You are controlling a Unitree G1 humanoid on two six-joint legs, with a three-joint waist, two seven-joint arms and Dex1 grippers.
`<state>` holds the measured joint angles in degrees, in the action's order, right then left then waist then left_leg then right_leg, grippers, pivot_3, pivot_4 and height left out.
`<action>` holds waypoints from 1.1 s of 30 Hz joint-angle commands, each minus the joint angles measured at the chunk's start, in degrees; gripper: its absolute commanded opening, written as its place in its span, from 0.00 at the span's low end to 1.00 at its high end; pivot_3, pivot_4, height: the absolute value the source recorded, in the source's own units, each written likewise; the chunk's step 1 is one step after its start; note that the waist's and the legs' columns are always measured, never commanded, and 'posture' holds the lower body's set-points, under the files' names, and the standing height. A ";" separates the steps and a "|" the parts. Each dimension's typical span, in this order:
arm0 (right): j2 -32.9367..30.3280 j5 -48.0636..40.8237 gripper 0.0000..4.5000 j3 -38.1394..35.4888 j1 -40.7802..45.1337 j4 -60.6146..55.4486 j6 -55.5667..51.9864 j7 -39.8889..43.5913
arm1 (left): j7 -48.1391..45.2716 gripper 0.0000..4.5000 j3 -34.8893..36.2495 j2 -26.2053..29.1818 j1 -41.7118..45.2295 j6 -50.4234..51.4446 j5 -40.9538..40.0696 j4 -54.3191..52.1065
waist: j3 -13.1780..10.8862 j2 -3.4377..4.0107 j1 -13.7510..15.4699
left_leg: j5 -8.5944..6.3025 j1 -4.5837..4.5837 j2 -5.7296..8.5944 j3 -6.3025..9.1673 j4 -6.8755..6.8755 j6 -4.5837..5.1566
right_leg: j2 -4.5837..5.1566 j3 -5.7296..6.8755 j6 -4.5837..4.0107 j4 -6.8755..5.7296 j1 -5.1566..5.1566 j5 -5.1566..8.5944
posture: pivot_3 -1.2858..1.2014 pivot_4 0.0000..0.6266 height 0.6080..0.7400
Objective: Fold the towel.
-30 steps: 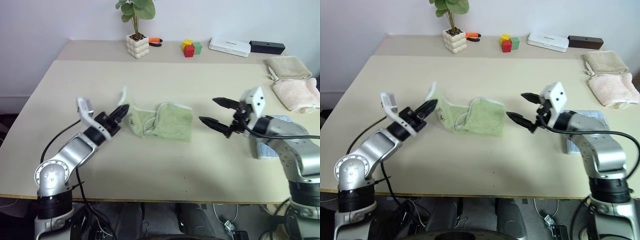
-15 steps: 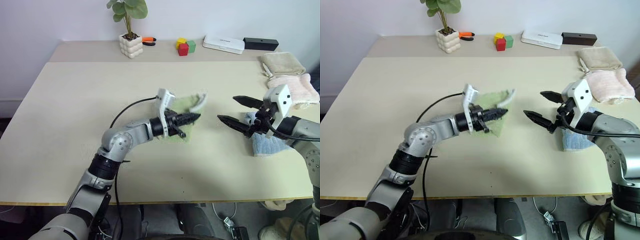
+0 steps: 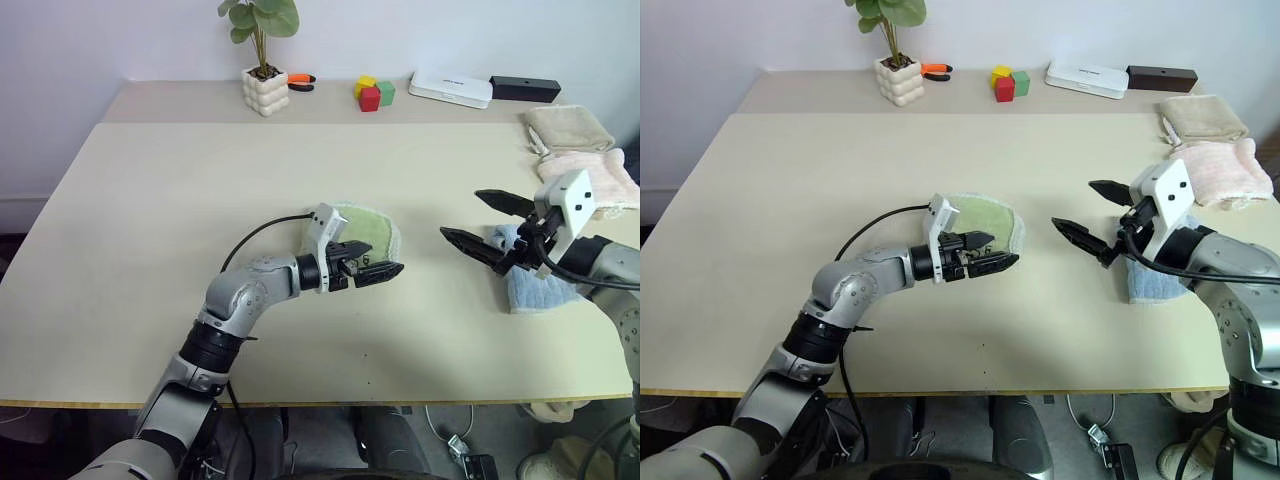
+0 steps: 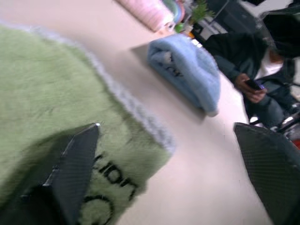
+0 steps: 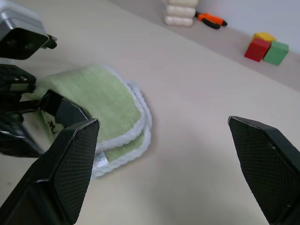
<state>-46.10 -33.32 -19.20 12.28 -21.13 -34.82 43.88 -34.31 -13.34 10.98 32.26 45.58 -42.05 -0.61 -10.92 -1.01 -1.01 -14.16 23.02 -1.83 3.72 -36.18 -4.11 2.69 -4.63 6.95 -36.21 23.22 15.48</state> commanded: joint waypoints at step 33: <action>43.79 27.08 0.01 24.74 3.64 18.82 12.14 -42.95 | 26.75 0.01 13.97 -13.28 1.57 -13.43 17.60 15.18 | 0.07 0.07 -0.14 | 0.11 0.18 0.06 0.12 0.01 -0.19 | 0.04 0.11 0.14 -0.17 0.23 -0.12 | 0.52 0.24 1.00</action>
<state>-2.15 -7.21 5.14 15.44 -3.73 -22.12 0.54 -8.73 1.30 -2.41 33.89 33.20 -27.03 13.83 -10.85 -0.93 -1.15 -14.05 23.20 -1.77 3.85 -36.18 -4.30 2.73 -4.52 7.10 -36.39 23.45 15.37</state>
